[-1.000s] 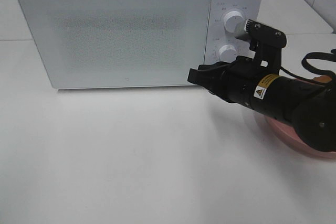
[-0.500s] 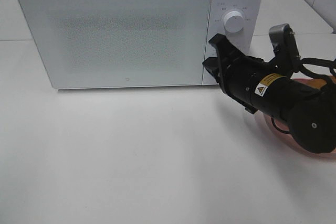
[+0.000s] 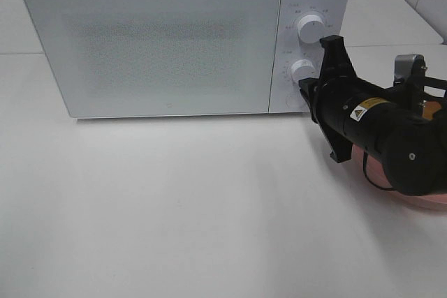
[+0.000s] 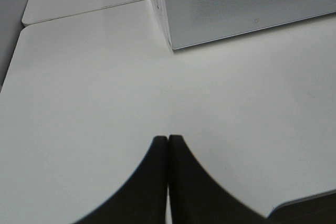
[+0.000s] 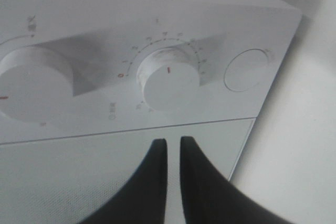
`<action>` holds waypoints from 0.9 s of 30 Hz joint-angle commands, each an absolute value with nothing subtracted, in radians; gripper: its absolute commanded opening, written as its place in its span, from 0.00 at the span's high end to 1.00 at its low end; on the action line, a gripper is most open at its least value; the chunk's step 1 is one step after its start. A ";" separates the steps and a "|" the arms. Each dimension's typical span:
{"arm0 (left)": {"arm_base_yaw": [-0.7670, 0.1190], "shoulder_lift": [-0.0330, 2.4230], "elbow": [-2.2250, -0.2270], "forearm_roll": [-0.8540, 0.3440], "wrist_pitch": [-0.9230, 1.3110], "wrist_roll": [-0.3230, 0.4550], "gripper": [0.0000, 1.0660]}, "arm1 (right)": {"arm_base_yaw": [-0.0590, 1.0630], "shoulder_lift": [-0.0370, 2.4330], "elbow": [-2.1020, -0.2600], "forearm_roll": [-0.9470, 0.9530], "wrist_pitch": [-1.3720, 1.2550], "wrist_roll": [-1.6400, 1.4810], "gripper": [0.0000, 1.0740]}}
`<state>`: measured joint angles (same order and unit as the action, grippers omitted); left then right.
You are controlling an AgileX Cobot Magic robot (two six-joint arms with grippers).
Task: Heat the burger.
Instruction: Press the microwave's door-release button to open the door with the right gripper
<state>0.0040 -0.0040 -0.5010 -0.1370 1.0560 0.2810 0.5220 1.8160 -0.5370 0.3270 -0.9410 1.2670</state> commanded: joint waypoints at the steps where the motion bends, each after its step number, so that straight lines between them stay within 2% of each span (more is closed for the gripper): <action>1: 0.002 -0.025 -0.500 -0.140 1.042 0.278 1.00 | 0.524 1.815 -0.568 0.388 -0.887 1.269 0.92; 27: 0.002 -0.025 -0.500 -0.140 1.042 0.278 1.00 | 0.524 2.009 -0.683 0.386 -0.865 1.263 0.92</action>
